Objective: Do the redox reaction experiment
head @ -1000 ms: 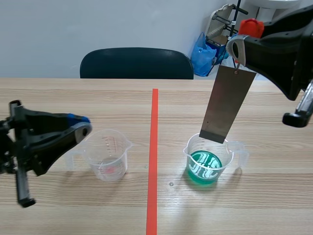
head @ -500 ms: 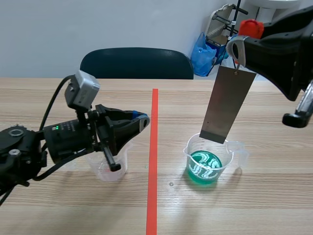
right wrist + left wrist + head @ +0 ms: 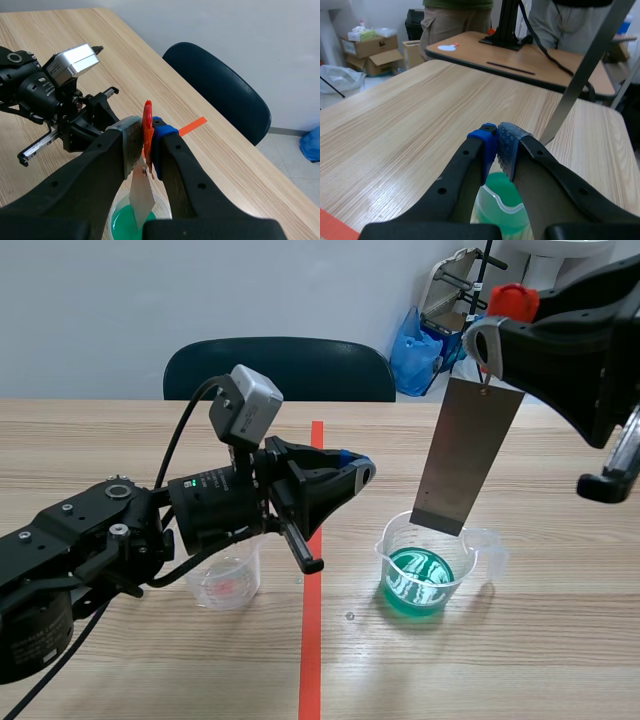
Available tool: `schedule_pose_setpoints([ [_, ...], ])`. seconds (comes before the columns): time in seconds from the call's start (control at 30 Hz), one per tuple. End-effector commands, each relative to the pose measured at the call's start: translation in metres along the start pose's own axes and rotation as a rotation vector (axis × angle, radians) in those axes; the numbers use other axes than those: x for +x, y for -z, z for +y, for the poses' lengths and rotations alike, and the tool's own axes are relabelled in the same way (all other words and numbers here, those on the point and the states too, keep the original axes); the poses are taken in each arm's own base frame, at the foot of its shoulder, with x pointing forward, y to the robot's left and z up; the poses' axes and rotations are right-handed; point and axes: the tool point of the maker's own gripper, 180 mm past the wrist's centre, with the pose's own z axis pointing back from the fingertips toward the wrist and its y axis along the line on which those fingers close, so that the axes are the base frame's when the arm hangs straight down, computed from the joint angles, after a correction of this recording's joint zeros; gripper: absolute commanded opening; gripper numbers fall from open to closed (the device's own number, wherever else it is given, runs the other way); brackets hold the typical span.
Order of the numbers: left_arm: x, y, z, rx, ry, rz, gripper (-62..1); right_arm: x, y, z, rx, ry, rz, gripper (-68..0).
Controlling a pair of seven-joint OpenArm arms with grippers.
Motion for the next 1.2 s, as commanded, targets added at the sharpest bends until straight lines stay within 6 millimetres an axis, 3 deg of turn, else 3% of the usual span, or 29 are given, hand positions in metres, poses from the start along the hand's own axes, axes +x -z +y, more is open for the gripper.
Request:
schedule_pose_setpoints([
  [0.0, 0.011, -0.001, -0.001, -0.002, 0.005, -0.041, -57.1, 0.009, -0.001, 0.0, 0.003, -0.014, -0.023, -66.9],
  [0.67, -0.001, -0.027, -0.001, -0.002, 0.042, -0.02, -56.9, 0.009, -0.001, 0.0, 0.003, -0.014, -0.023, -66.9],
  [1.17, -0.004, -0.028, -0.003, -0.003, 0.034, -0.015, -56.9, 0.009, -0.001, 0.0, 0.003, -0.014, -0.023, -66.9],
])
